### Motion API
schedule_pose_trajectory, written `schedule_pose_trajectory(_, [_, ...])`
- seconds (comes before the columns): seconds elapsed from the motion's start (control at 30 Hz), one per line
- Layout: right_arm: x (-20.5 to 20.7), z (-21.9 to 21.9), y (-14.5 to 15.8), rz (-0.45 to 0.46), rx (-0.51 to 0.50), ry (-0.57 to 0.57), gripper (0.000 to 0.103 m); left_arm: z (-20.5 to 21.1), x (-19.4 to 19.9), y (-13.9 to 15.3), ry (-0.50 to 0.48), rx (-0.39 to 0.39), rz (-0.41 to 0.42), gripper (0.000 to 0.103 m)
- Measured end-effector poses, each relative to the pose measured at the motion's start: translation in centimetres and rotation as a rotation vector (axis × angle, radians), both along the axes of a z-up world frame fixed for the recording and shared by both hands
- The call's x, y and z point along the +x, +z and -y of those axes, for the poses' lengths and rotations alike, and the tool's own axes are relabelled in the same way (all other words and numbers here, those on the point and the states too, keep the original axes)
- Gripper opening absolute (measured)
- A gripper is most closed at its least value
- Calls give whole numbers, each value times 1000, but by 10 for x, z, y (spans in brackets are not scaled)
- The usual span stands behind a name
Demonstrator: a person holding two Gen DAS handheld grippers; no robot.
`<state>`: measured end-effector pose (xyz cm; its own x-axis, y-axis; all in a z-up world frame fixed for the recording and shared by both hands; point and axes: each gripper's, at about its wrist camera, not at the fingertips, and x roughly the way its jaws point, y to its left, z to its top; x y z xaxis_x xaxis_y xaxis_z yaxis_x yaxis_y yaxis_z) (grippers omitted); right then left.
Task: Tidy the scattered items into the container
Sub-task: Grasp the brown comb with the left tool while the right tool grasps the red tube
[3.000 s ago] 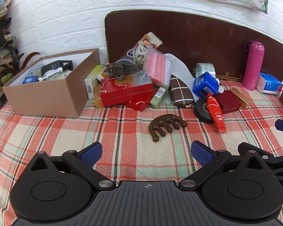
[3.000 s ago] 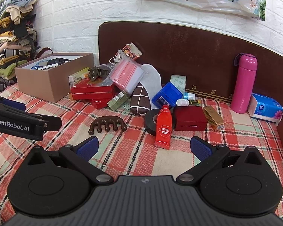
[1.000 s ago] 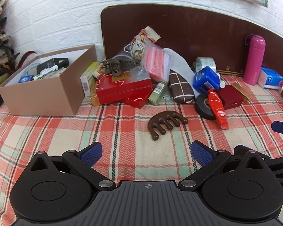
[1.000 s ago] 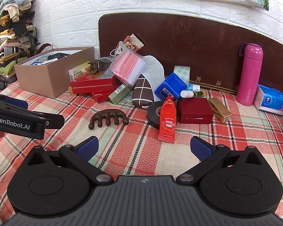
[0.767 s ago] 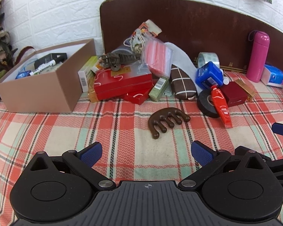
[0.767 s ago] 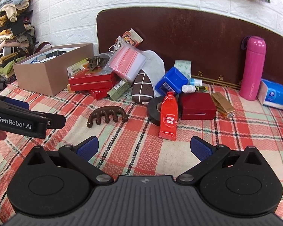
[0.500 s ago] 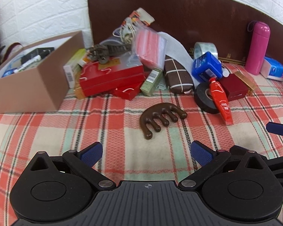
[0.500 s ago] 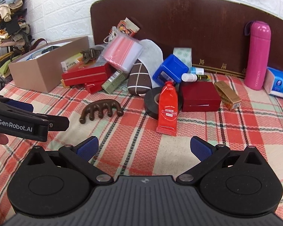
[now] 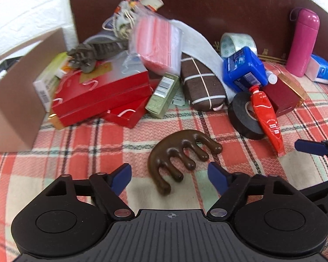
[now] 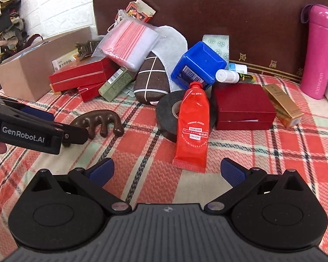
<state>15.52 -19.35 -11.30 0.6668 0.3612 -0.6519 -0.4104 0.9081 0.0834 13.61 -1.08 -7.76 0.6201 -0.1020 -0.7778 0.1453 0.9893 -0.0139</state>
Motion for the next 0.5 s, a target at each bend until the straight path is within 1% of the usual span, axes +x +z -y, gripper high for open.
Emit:
schedule_pose_trajectory(0.13, [10,-1,-7,12,-5,-21,101,0,13,-9,-33,-9,-33,72])
schedule_pose_trajectory(0.27, [19,-2,-12,22,-9,-41,96,2,22,-13,-61,-3,-30,69])
schedule_pose_trajectory(0.33, [22,-2,-12,33,-9,-51,89,3,25,-13,-69,-1,-27,60])
schedule_pose_trajectory(0.37, [23,-2,-11,37,-8,-55,87,3,27,-13,-73,1,-26,59])
schedule_pose_trajectory(0.43, [25,-2,-10,45,-6,-63,74,3,29,-13,-80,2,-25,58])
schedule_pose_trajectory(0.47, [26,-1,-10,45,0,-67,69,2,29,-12,-81,-2,-24,57])
schedule_pose_trajectory(0.5, [26,-1,-9,45,7,-71,60,2,28,-12,-82,-3,-23,57])
